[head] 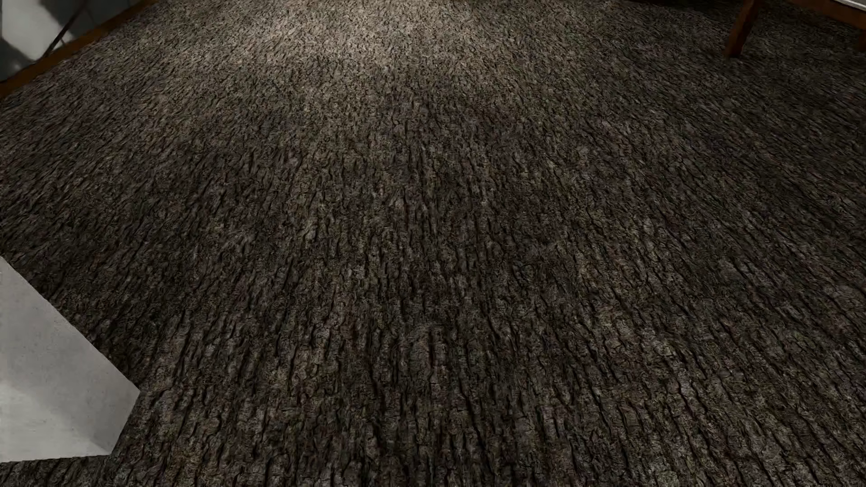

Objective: Approach the green shelves

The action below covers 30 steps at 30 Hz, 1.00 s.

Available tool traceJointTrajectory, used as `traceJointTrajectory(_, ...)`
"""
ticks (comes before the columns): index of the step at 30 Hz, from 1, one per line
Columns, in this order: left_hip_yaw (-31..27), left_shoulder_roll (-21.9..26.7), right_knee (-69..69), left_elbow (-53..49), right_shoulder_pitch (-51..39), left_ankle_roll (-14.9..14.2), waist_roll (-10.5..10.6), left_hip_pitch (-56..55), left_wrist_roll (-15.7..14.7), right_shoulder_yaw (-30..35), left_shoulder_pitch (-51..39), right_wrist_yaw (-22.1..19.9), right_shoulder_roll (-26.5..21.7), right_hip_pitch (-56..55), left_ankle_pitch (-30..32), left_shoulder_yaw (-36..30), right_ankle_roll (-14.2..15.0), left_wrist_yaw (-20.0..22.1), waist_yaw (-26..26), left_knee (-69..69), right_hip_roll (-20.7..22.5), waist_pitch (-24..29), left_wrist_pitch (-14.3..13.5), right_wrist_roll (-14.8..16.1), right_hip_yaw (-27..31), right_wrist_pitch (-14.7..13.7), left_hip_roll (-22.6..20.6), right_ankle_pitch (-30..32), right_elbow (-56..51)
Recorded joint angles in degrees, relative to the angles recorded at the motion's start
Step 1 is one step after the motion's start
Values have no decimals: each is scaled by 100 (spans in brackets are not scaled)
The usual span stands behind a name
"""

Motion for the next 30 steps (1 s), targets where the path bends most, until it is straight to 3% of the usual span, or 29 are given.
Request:
traceJointTrajectory(2, 0, -26, -304, 723, -347, 0, -95, -934, 0, -60, 144, 0, -37, 1058, -1682, -615, 0, 0, 656, 700, 259, 103, 0, 0, 0, 0, -214, -712, -262)
traceJointTrajectory(4, 0, -33, -538, 1167, -596, 0, -244, -1711, 0, -390, 469, 0, -144, 1943, -2309, -807, 0, 0, 1380, -208, 275, 99, 0, 0, 0, 0, -399, -1513, -936)
traceJointTrajectory(6, 0, -34, -613, 1356, -726, 0, -350, -2200, 0, -909, 871, 0, -290, 2574, -2064, -907, 0, 0, 1888, -2021, 185, 34, 0, 0, 0, 0, -415, -2152, -1887)
traceJointTrajectory(9, 0, -140, -357, 1313, -927, 0, -262, -2692, 0, -1685, 1450, 0, -380, 3037, -1635, -823, 0, 0, 2256, -4256, 21, -178, 0, 0, 0, 0, -112, -2900, -2895)
traceJointTrajectory(11, 0, -185, -149, 1172, -1026, 0, -214, -2736, 0, -1904, 1804, 0, -399, 3503, -1919, -988, 0, 0, 2437, -4397, -345, -218, 0, 0, 0, 0, 151, -3312, -3150)
traceJointTrajectory(12, 0, -175, -22, 1156, -944, 0, -210, -2750, 0, -1952, 1851, 0, -378, 3690, -1531, -1123, 0, 0, 2570, -4091, -605, -234, 0, 0, 0, 0, 157, -3288, -3109)
traceJointTrajectory(14, 0, -211, 319, 1314, -732, 0, -233, -3019, 0, -2067, 1792, 0, -232, 3802, -521, -1357, 0, 0, 2677, -3146, -1090, -363, 0, 0, 0, 0, 137, -3033, -2809)
traceJointTrajectory(15, 0, -221, 628, 1500, -705, 0, -297, -3049, 0, -2067, 1632, 0, -101, 3766, -412, -1394, 0, 0, 2632, -2671, -1288, -330, 0, 0, 0, 0, 97, -2740, -2375)
traceJointTrajectory(19, 0, -35, 1286, 1112, -884, 0, -323, -2458, 0, -975, 934, 0, -56, 2984, -1340, -1132, 0, 0, 2424, -2367, -1539, -62, 0, 0, 0, 0, -23, -660, -589)
traceJointTrajectory(23, 0, 365, 924, 159, -371, 0, -370, -1857, 0, -1071, 657, 0, -304, 2305, -1778, -156, 0, 0, 2046, -2666, -1588, -27, 0, 0, 0, 0, -82, 1296, -407)
traceJointTrajectory(27, 0, 517, 339, 200, -208, 0, -539, -1466, 0, -1176, 589, 0, -555, 2300, -2083, 1311, 0, 0, 1854, -2682, -1735, -65, 0, 0, 0, 0, -118, 1325, -644)
traceJointTrajectory(30, 0, 648, 135, 443, -294, 0, -567, -1341, 0, -1398, 500, 0, -623, 2043, -2300, 1394, 0, 0, 1759, -2646, -1791, -89, 0, 0, 0, 0, -99, 1042, -666)
